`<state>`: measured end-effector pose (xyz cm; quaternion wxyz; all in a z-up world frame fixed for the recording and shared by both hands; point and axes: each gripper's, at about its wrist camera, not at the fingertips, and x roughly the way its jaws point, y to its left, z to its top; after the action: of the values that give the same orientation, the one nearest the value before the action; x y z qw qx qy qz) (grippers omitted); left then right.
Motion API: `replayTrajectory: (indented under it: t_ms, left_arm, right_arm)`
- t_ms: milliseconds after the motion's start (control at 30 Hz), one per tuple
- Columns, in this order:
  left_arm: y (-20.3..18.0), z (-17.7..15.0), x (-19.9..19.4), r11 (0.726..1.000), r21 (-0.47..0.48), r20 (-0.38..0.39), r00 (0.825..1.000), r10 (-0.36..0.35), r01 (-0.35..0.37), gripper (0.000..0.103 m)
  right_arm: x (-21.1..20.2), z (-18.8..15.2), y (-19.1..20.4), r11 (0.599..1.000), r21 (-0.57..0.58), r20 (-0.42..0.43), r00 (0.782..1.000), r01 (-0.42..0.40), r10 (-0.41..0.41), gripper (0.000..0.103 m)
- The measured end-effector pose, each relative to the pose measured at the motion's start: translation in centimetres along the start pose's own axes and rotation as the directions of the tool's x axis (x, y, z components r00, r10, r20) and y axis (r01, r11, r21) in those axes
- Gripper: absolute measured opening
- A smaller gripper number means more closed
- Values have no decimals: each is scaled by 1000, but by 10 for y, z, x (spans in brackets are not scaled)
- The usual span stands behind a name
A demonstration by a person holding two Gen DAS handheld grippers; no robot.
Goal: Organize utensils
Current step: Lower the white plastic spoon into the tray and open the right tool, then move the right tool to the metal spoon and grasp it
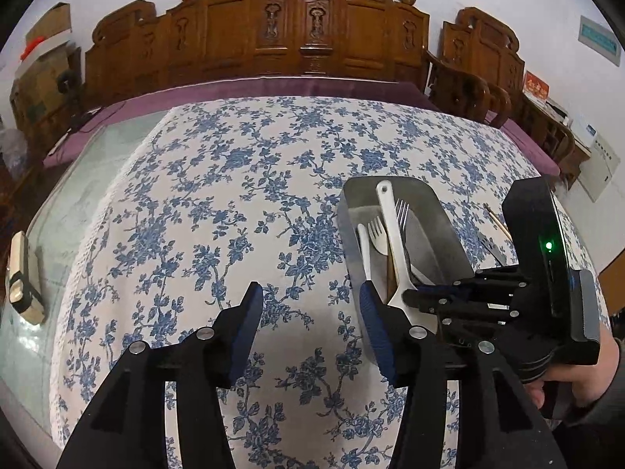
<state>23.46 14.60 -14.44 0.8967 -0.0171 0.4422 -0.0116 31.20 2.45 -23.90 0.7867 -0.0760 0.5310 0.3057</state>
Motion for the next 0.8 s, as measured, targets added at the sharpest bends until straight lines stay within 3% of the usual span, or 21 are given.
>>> replayTrajectory:
  t_ms: [233, 467, 600, 733, 800]
  left_arm:
    - [-4, -1, -1, 1000, 2, -2, 1000, -2, 2, 52]
    - [-22, -1, -6, 999, 28, 2, 1000, -17, 17, 61]
    - [-35, -1, -9, 999, 44, 5, 1000, -27, 27, 64]
    - [-49, -2, -11, 997, 59, 6, 999, -47, 47, 68]
    - [-56, -2, -11, 996, 69, 8, 999, -52, 52, 76]
  right_arm:
    - [-19, -2, -5, 1000, -14, 55, 998, 3, -2, 8]
    - [-65, -27, -23, 1000, 9, 122, 992, 13, -14, 8]
    - [-95, -50, -42, 998, 42, 147, 988, 39, -45, 22]
    - [-116, -69, -58, 996, 75, 167, 984, 56, -68, 22]
    - [-127, -78, -65, 994, 91, 174, 982, 64, -79, 23]
